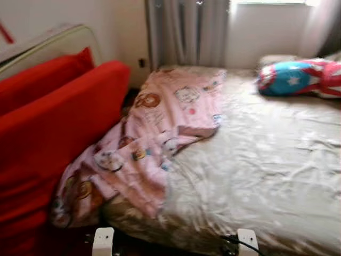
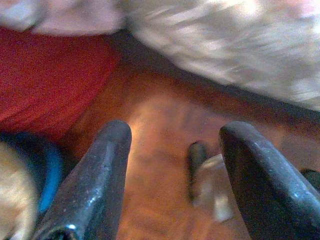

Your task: Clean up the room

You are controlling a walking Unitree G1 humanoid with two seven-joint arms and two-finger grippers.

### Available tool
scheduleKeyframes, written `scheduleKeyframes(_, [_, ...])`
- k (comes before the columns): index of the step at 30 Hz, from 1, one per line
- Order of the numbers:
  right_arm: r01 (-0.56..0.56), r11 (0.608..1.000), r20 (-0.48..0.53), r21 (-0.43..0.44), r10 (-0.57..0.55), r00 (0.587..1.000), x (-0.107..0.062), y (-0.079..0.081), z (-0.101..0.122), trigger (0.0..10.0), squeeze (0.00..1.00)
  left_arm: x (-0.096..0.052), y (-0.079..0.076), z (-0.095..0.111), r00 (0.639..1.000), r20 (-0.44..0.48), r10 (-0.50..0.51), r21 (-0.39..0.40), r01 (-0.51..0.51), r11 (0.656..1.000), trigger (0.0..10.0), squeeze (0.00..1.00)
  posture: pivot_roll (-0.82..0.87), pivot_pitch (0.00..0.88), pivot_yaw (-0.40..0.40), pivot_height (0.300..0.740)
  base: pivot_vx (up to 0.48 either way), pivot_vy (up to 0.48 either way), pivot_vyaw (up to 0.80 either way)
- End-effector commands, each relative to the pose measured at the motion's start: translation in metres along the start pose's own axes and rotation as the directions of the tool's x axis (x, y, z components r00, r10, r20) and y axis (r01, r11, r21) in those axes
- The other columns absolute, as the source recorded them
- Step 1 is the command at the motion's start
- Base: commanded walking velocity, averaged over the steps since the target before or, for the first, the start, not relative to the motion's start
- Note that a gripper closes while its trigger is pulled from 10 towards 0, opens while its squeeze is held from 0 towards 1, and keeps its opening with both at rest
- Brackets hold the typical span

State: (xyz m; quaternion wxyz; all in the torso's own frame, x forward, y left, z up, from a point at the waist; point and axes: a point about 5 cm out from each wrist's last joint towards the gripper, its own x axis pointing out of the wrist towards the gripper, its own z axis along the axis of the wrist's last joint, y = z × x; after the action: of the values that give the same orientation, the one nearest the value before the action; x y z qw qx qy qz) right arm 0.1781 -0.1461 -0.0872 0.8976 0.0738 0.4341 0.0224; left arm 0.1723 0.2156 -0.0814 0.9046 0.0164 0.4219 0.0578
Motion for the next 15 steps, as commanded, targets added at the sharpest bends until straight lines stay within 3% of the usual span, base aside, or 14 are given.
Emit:
scheduleKeyframes(1, [0.015,1.000,-0.018,-0.008,-0.015,1.000,-0.0021,-0.0068,-0.0047,10.0,0.00,0.0017,-0.0054,0.0056,1.000,0.017,-0.018,0.012,0.018,1.000,10.0,0.00,0.05,0.000,0.022,0.740,0.000,0.472,0.00])
scheduleKeyframes(10, [0.016,1.000,-0.020,-0.016,-0.016,1.000,-0.0021,-0.0062,-0.0053,10.0,0.00,0.0014,-0.0065,0.0042,1.000,0.015,-0.020,0.013,0.020,1.000,10.0,0.00,0.05,0.000,0.015,0.740,0.000,0.456,0.00])
scheduleKeyframes(15, [0.012,1.000,-0.022,-0.020,-0.013,1.000,-0.0021,-0.0059,-0.0057,10.0,0.00,0.0012,-0.0076,0.0038,1.000,0.016,-0.024,0.014,0.024,1.000,10.0,0.00,0.05,0.000,0.012,0.740,0.000,0.000,0.00])
